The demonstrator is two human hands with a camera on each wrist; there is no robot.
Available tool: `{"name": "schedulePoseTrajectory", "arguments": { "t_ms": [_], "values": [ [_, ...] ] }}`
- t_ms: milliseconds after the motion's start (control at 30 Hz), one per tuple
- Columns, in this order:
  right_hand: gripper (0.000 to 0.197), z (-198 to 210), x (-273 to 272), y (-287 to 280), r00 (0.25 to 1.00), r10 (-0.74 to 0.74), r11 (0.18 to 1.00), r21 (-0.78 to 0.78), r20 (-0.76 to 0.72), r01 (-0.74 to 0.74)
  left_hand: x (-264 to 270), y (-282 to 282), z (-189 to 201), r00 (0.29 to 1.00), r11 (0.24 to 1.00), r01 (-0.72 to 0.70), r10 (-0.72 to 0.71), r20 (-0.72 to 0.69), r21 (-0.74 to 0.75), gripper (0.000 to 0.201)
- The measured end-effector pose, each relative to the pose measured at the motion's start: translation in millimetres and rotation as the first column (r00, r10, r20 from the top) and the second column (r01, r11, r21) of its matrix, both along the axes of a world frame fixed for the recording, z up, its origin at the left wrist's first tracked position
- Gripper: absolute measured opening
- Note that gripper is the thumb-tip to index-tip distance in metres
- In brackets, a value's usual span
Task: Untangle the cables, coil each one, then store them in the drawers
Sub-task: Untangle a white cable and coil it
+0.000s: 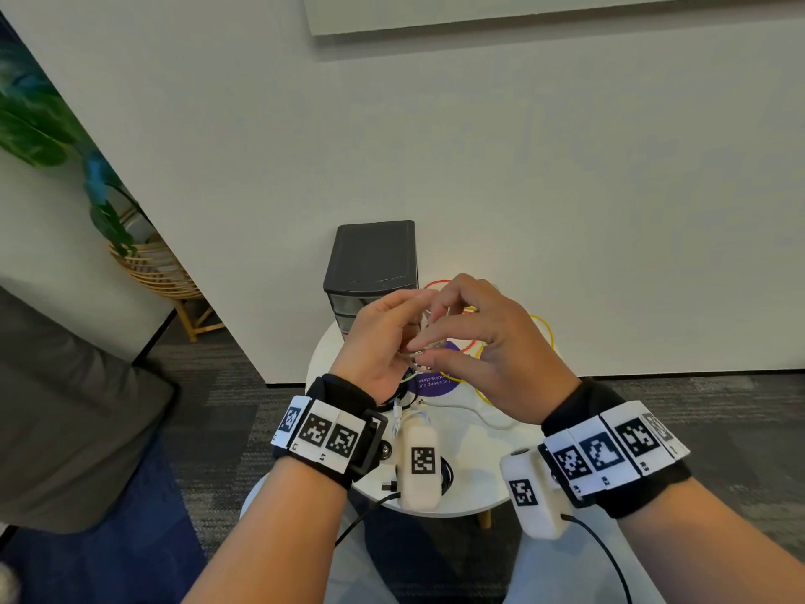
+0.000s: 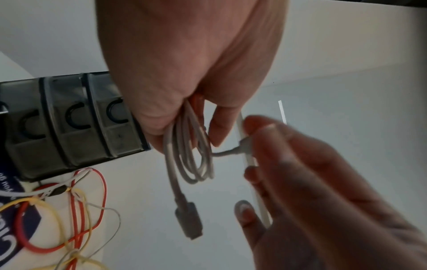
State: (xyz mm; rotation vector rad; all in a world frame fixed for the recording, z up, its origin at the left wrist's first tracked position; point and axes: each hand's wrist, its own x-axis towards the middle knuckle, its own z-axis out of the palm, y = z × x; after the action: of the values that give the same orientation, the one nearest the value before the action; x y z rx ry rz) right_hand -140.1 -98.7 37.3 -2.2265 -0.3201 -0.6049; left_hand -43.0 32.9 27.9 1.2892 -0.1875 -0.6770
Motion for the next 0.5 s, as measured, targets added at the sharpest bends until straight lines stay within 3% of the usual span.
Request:
{"name": "schedulePoseTrajectory", "arguments": {
  "t_ms": [133, 233, 333, 400, 500],
  "values": [
    [0.011, 4, -4, 7, 0.998, 0.066, 0.998, -0.016, 0.006, -0.066, -2, -2, -5, 0.997, 0.996, 0.077, -0.077, -0.017, -0.044, 0.018],
    [0.013, -5, -7, 8, 0.995, 0.094, 0.992, -0.078, -0.044, -0.097, 0, -5, -2, 1.0, 0.999, 0.029, -0.029, -0.004, 0.027, 0.023],
    [0.031, -9, -11, 2, 0.992, 0.079, 0.994, -0.062, -0.103, -0.086, 4, -5, -1, 0.999, 0.999, -0.021, 0.02, 0.027, 0.046, 0.022],
    [0.043, -10, -12, -6, 0.99, -0.025, 0.995, 0.089, -0.136, 0.037, 7, -4, -1, 0.998, 0.999, -0.048, 0.047, 0.045, 0.004, 0.022],
    [0.03, -20, -7, -18, 0.926, -0.184, 0.903, 0.315, -0.329, 0.292, 9, -4, 3, 0.996, 0.997, -0.057, 0.06, 0.062, -0.043, 0.022]
  ]
}}
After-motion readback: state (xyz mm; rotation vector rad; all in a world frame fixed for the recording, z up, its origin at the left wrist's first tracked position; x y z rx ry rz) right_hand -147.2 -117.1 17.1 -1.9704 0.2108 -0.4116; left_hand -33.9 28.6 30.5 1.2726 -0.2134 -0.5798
